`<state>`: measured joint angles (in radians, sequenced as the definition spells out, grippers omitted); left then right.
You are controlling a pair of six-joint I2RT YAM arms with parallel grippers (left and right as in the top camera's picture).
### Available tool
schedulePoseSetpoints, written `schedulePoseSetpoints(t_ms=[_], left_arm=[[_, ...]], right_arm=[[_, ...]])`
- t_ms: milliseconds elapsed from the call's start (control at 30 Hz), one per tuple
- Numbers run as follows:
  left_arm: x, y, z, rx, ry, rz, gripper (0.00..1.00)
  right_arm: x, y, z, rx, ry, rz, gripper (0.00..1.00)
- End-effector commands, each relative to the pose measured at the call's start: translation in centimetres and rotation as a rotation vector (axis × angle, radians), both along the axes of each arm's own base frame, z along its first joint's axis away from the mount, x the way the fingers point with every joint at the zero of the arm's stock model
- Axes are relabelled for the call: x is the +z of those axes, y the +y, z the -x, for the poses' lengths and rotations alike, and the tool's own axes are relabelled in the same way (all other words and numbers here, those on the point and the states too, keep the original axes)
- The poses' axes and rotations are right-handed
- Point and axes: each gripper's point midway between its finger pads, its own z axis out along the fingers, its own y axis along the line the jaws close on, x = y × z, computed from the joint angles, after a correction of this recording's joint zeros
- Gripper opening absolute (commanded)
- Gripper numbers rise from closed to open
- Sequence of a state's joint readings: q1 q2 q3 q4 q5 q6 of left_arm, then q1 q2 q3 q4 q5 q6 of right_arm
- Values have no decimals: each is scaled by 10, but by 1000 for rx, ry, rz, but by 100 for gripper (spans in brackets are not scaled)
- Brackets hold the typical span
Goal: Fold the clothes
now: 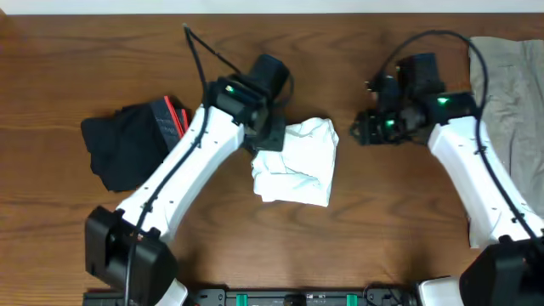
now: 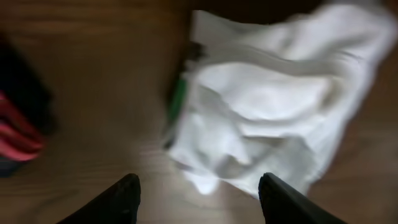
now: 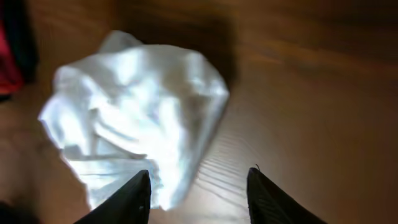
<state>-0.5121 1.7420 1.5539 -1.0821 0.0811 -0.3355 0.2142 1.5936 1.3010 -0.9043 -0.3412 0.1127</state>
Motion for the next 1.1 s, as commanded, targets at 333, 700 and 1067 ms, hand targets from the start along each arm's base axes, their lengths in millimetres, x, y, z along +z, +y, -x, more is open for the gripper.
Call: schedulePoseSetpoints(t_ms=[333,700,1067], left_arm=[[-64,8,2,-12,149,-53,65],[-66,15,2,-13,162,-60,66],[-66,16,3,-24,168,-65,67]], right_arm=[[-58,61,-6,76,12,156,44],[-66,-2,-16,-145,-11,458,9],[-70,-35,-12,-184,105,373,26]])
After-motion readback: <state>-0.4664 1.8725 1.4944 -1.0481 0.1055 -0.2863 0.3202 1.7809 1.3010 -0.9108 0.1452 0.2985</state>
